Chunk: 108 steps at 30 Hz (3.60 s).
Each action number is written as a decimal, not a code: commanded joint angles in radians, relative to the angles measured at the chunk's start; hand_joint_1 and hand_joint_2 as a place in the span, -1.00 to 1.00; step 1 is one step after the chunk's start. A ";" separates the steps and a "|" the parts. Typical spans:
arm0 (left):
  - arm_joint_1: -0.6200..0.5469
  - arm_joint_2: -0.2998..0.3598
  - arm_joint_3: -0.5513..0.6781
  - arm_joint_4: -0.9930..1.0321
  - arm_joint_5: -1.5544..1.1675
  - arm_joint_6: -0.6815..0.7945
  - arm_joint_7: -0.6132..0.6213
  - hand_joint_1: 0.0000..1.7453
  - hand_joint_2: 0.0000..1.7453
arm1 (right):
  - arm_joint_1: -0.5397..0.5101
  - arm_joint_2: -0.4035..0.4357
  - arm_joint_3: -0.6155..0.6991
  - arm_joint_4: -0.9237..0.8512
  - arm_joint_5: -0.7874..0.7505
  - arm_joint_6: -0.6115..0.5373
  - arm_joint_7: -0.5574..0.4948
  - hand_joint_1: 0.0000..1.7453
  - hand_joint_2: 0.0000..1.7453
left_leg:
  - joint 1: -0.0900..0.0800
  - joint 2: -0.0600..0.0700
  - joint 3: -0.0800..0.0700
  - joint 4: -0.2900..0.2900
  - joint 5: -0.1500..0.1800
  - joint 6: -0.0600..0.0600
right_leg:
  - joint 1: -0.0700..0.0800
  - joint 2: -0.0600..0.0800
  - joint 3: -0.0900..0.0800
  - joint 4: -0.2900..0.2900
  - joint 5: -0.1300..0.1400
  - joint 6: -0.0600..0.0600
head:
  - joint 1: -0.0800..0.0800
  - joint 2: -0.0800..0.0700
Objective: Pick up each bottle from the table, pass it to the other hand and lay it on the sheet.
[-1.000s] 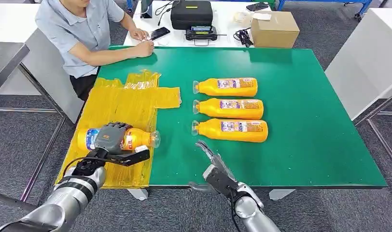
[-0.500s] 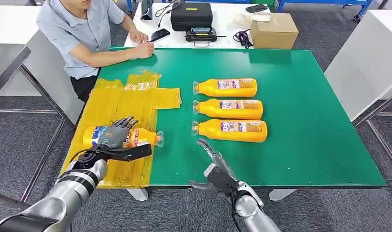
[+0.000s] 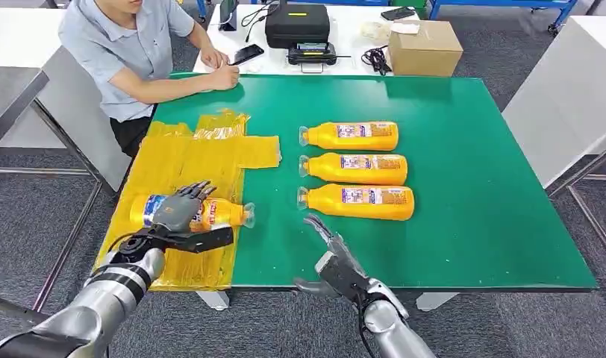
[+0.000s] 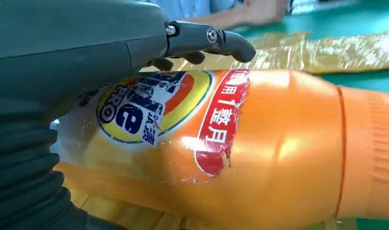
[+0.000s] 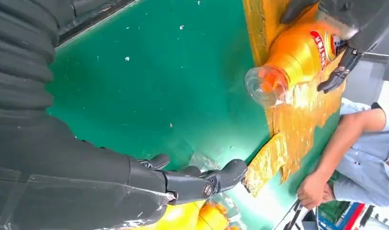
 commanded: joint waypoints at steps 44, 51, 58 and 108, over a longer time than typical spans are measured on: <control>0.437 -0.203 -0.219 -0.840 1.192 -0.032 -0.227 -1.00 1.00 | 0.128 0.012 -0.140 -0.230 -0.190 -0.055 0.074 -1.00 1.00 | 0.002 0.003 -0.012 0.002 -0.004 -0.002 | 0.003 0.001 -0.012 -0.001 -0.003 -0.003 | 0.000 0.000; 0.460 -0.216 -0.272 -0.793 1.276 0.024 -0.192 -1.00 -1.00 | 0.074 -0.062 -0.041 -0.241 0.150 -0.354 0.157 -1.00 1.00 | 0.001 0.003 -0.014 0.001 -0.003 -0.002 | 0.002 0.002 -0.013 -0.001 -0.002 -0.002 | 0.000 0.000; 0.450 -0.202 -0.324 -0.768 1.358 -0.053 -0.113 -1.00 1.00 | -0.038 -0.202 -0.005 -0.102 0.483 -0.450 0.285 -1.00 1.00 | 0.002 0.002 -0.012 0.001 -0.003 -0.002 | 0.002 0.000 -0.011 -0.002 -0.001 -0.003 | 0.000 0.000; 0.424 -0.127 -0.353 -0.730 1.442 -0.256 0.090 -1.00 1.00 | -0.394 -0.219 0.190 0.403 0.657 -0.215 0.446 -1.00 1.00 | 0.001 0.003 -0.015 0.001 -0.001 -0.001 | 0.001 0.002 -0.015 -0.001 0.001 -0.001 | 0.000 0.000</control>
